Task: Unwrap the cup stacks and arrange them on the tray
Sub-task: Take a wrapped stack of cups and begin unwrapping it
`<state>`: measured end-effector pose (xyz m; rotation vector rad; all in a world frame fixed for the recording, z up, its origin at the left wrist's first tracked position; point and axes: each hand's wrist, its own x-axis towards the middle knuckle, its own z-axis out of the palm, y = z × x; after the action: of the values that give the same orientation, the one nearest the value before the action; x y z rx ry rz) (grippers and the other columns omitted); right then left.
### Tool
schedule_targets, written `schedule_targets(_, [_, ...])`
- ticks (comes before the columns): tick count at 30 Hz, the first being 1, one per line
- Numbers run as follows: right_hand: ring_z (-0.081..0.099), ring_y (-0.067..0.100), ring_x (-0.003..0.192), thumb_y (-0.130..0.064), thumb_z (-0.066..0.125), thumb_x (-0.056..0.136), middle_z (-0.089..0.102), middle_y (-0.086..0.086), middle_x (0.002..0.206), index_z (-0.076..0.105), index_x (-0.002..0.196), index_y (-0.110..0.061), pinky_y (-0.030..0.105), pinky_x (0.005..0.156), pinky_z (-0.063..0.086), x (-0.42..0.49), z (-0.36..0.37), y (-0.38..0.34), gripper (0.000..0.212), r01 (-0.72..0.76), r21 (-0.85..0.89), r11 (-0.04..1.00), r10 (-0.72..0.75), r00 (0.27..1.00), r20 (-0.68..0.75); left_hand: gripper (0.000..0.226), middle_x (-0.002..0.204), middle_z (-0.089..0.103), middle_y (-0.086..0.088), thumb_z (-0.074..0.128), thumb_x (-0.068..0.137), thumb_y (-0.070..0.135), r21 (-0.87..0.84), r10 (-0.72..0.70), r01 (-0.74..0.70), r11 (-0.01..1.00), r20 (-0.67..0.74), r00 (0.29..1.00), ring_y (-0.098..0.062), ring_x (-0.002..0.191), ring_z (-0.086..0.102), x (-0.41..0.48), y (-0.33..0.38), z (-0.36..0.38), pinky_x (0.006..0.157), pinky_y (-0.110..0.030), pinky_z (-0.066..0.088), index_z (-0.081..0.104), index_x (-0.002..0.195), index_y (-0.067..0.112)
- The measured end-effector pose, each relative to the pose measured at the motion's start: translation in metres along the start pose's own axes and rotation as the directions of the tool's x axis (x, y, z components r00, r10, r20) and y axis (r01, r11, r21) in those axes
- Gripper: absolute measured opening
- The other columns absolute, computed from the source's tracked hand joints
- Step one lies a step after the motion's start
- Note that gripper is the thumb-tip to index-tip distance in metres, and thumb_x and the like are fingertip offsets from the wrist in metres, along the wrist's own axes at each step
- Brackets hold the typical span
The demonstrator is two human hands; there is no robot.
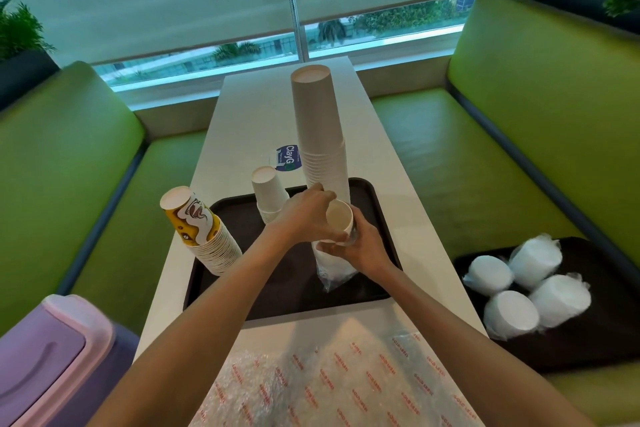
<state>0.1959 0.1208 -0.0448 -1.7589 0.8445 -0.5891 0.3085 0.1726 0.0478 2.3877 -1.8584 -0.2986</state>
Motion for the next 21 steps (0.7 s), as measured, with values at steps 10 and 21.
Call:
schedule_targets(10, [0.057,0.015,0.110,-0.028,0.088,0.066,0.061,0.001,0.124,0.043,0.136,-0.020,0.028,0.092,0.048,-0.001,-0.003,-0.002,0.083,0.047,-0.065,0.997,-0.048,0.999,-0.017,0.071,0.130,0.054,-0.004,0.067,0.076,0.059,-0.110,-0.084,0.068,0.992,-0.144,0.986,-0.019,0.112,0.051,-0.018,-0.009,-0.043,0.082,-0.025,0.036,0.052,0.131,0.018])
schedule_targets(21, [0.049,0.009,0.111,-0.031,0.088,0.066,0.055,-0.004,0.125,0.042,0.135,-0.023,0.030,0.099,0.046,-0.001,-0.003,0.000,0.084,0.080,-0.073,0.994,-0.080,0.997,0.004,0.058,0.115,0.057,-0.001,0.072,0.080,0.038,-0.363,-0.220,0.312,0.878,0.272,0.937,-0.017,0.102,0.055,-0.044,-0.047,-0.043,0.075,-0.020,0.042,0.050,0.127,0.014])
